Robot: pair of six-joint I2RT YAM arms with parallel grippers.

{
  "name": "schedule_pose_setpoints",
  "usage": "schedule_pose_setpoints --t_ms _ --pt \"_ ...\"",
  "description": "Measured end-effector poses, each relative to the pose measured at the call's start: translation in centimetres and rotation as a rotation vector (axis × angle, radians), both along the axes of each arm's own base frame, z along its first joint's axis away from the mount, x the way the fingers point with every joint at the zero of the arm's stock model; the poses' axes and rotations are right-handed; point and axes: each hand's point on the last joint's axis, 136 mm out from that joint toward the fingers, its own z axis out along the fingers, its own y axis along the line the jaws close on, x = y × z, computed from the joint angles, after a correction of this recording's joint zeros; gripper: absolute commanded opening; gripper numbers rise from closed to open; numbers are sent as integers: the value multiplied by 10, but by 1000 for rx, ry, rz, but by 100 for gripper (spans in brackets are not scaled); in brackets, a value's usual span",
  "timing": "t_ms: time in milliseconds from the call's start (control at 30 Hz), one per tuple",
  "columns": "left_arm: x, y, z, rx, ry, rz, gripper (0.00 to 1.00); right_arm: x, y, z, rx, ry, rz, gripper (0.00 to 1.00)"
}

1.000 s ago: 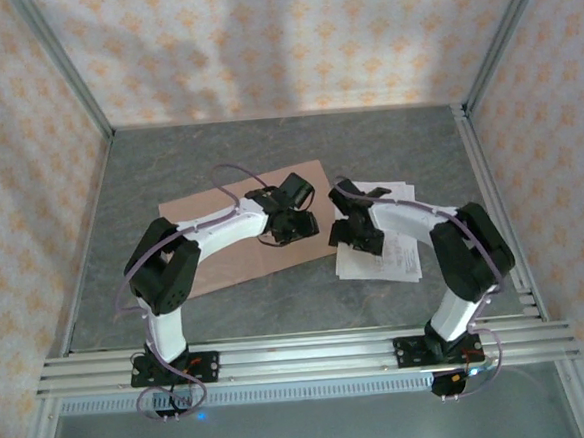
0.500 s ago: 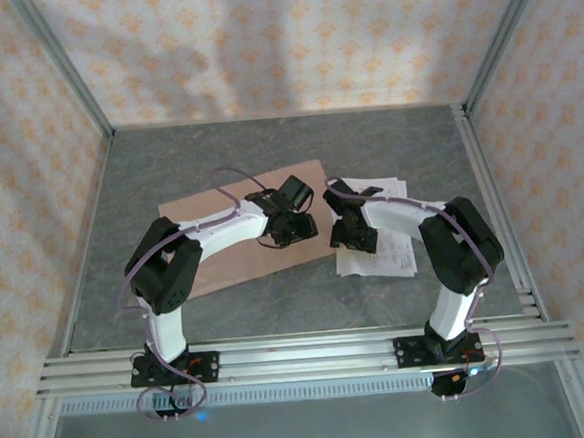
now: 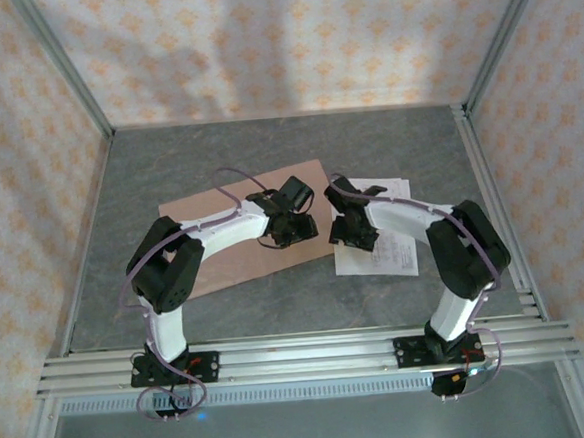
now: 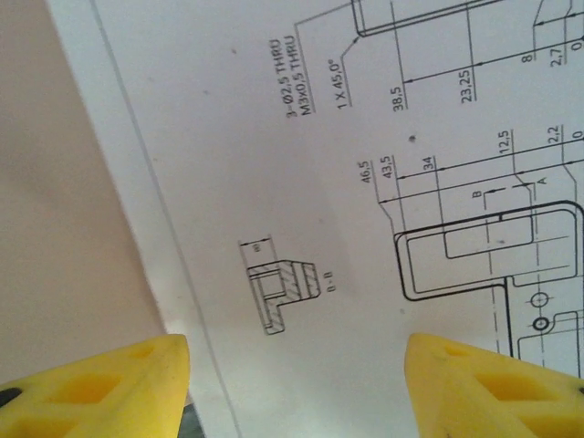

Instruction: Put the files into the folder

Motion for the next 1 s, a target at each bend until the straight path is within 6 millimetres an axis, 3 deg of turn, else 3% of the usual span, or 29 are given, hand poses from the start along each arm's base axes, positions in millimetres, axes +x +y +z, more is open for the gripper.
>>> schedule_pose_setpoints --t_ms 167,400,567,767,867,1000 --pt "0 0 0 0 0 0 51 -1 4 0 29 0 -11 58" --pt "-2 -2 0 1 0 -8 51 0 -1 4 30 -18 -21 78" --pt "-6 -7 0 0 0 -21 51 4 -39 16 48 -55 -126 81" --pt "-3 -12 6 -10 -12 -27 51 20 -88 13 11 -56 -247 82" --pt "4 -20 7 -18 -22 -32 51 19 -96 -1 -10 -16 -249 80" --pt "5 -21 -8 2 3 -37 51 17 -96 -16 -32 40 -233 77"
